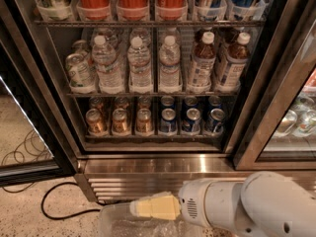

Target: Pick pepsi can from bottom shelf of fridge

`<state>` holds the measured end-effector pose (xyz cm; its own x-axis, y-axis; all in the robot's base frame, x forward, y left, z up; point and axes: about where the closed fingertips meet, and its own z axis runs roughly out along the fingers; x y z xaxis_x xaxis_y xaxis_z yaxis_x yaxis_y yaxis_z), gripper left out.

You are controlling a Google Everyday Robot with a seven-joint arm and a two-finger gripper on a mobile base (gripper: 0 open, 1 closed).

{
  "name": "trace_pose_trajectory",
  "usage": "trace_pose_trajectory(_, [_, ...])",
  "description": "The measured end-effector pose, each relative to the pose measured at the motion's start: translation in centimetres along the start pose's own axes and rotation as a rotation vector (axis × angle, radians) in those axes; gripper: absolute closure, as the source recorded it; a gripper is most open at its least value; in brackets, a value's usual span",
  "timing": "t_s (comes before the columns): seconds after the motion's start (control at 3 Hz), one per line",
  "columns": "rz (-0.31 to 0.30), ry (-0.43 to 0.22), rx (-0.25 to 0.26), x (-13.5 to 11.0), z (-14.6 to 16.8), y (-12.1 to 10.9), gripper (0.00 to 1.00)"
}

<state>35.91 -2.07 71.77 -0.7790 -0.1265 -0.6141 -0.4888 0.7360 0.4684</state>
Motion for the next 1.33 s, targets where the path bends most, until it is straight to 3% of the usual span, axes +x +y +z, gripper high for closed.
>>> trace_pose_trajectory(0.33, [0.107,-0.077,-0.005,-1.1,3.7,-1.3,0.0])
trace_pose_trajectory(0.67, [0.136,-0.11,0.1,-2.8,6.4,-6.1,0.0])
trace_pose_trajectory(1.0, [0.176,-0.146,0.232,-3.9,8.1,-13.0,0.0])
trace_pose_trajectory(1.33, [0.162,-0.143,0.265,-4.6,8.4,-14.6,0.0])
